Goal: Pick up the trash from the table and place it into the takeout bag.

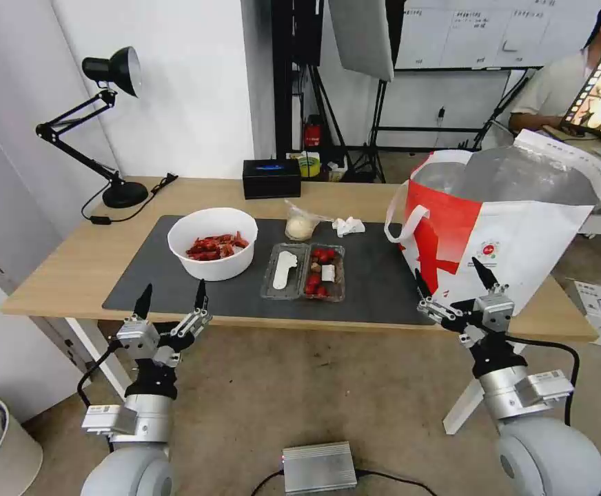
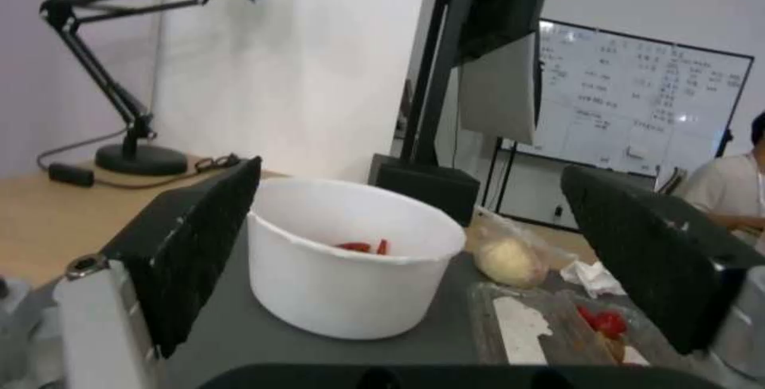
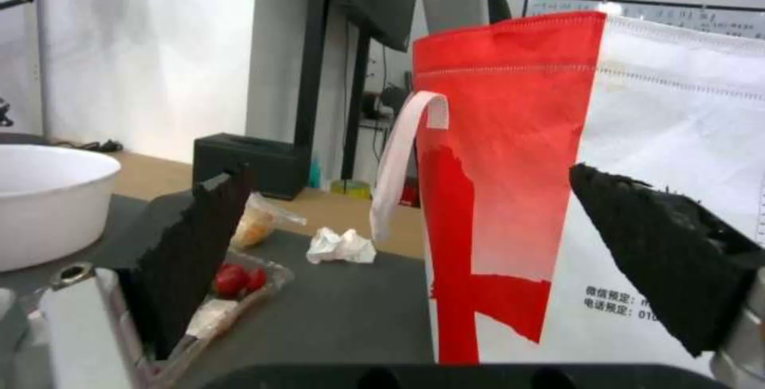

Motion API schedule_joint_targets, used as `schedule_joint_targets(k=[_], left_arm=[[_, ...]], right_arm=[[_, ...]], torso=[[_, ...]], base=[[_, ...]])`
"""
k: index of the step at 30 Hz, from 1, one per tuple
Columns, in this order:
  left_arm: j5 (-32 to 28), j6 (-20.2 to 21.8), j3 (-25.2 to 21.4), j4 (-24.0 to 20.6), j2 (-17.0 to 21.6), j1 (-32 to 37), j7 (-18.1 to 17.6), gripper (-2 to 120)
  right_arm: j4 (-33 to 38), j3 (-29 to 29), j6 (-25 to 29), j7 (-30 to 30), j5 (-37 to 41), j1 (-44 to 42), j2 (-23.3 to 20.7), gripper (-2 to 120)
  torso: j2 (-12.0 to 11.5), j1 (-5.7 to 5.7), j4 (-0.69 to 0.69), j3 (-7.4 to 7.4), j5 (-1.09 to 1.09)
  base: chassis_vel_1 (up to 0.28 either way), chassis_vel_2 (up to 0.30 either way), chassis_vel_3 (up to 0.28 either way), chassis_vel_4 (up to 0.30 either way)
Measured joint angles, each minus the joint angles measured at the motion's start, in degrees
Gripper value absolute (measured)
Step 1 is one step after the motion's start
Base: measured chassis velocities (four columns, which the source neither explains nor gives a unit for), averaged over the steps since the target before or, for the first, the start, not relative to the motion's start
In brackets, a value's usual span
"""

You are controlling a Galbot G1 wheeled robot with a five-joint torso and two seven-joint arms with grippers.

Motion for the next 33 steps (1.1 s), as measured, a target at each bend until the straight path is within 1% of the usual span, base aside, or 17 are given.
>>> schedule_joint_targets(k=[2,4,5,8,9,12,14,17,18,21,22,24,25,28,29,32,33], left_arm=[[-1.03,0.56,0.38,-0.01,0.11,0.02,-0.52,100],[-3.61,1.99,1.39,-0.22,0.34,0.0,-1.93,100],[-3.61,1.99,1.39,-0.22,0.34,0.0,-1.93,100],[-8.03,4.43,3.3,-0.52,0.91,-0.58,-4.18,100],[-8.03,4.43,3.3,-0.52,0.91,-0.58,-4.18,100],[-12.54,6.41,4.74,-0.69,1.33,-1.38,-6.0,100],[-13.63,6.94,5.03,-0.78,1.36,-1.52,-6.45,100],[-18.21,9.16,6.29,-1.47,1.53,-1.93,-8.6,100],[-18.21,9.16,6.29,-1.47,1.53,-1.93,-8.6,100],[-24.39,11.59,7.92,-2.77,1.8,-2.29,-11.16,100],[-24.39,11.59,7.92,-2.77,1.8,-2.29,-11.16,100],[-28.83,12.9,10.02,-3.61,2.68,-2.7,-12.95,100],[-28.83,12.9,10.02,-3.61,2.68,-2.7,-12.95,100],[-33.71,13.88,12.44,-4.62,3.69,-3.36,-15.68,100],[-33.71,13.88,12.44,-4.62,3.69,-3.36,-15.68,100],[-37.99,14.15,14.02,-5.29,3.38,-3.81,-17.73,100],[-37.99,14.15,14.02,-5.29,3.38,-3.81,-17.73,100]], right_arm=[[0.01,-0.01,0.0,0.0,0.0,-0.05,0.03,100],[0.03,-0.02,0.0,-0.01,0.0,-0.18,0.07,100],[0.03,-0.02,0.0,-0.01,0.0,-0.18,0.07,100],[0.08,-0.01,0.01,-0.07,-0.01,-0.29,0.08,100],[0.08,-0.01,0.01,-0.07,-0.01,-0.29,0.08,100],[0.08,0.0,0.02,-0.32,-0.01,-0.32,0.04,100],[0.05,0.0,0.02,-0.43,0.01,-0.33,0.03,100],[-0.09,-0.05,0.05,-0.86,0.05,-0.36,-0.05,100],[-0.09,-0.05,0.05,-0.86,0.05,-0.36,-0.05,100],[-0.26,-0.22,0.06,-1.07,0.07,-0.35,-0.05,100],[-0.26,-0.22,0.06,-1.07,0.07,-0.35,-0.05,100],[-0.27,-0.29,0.07,-1.25,0.07,-0.37,-0.03,100],[-0.27,-0.29,0.07,-1.25,0.07,-0.37,-0.03,100],[-0.19,-0.29,0.07,-1.61,0.08,-0.56,-0.31,100],[-0.19,-0.29,0.07,-1.61,0.08,-0.56,-0.31,100],[-0.05,-0.22,0.07,-1.91,0.1,-0.85,-0.69,100],[-0.05,-0.22,0.07,-1.91,0.1,-0.85,-0.69,100]], torso=[[0.0,0.0,0.0,0.0,0.0],[0.0,0.0,0.0,0.0,0.0],[0.0,0.0,0.0,0.0,0.0],[0.0,0.0,0.0,0.0,0.0],[0.0,0.0,0.0,0.0,0.0],[0.0,0.0,0.0,0.0,0.0],[0.0,0.0,0.0,0.0,0.0],[0.0,0.0,0.0,0.0,0.0],[0.0,0.0,0.0,0.0,0.0],[0.0,0.0,0.0,0.0,0.0],[0.0,0.0,0.0,0.0,0.0],[0.0,0.0,0.0,0.0,0.0],[0.0,0.0,0.0,0.0,0.0],[0.0,0.0,0.0,0.0,0.0],[0.0,0.0,0.0,0.0,0.0],[0.0,0.0,0.0,0.0,0.0],[0.0,0.0,0.0,0.0,0.0]], base=[[0.0,0.0,0.0,0.0],[0.0,0.0,0.0,0.0],[0.0,0.0,0.0,0.0],[0.0,0.0,0.0,0.0],[0.0,0.0,0.0,0.0],[0.0,0.0,0.0,0.0],[0.0,0.0,0.0,0.0],[0.0,0.0,0.0,0.0],[0.0,0.0,0.0,0.0],[0.0,0.0,0.0,0.0],[0.0,0.0,0.0,0.0],[0.0,0.0,0.0,0.0],[0.0,0.0,0.0,0.0],[0.0,0.0,0.0,0.0],[0.0,0.0,0.0,0.0],[0.0,0.0,0.0,0.0],[0.0,0.0,0.0,0.0]])
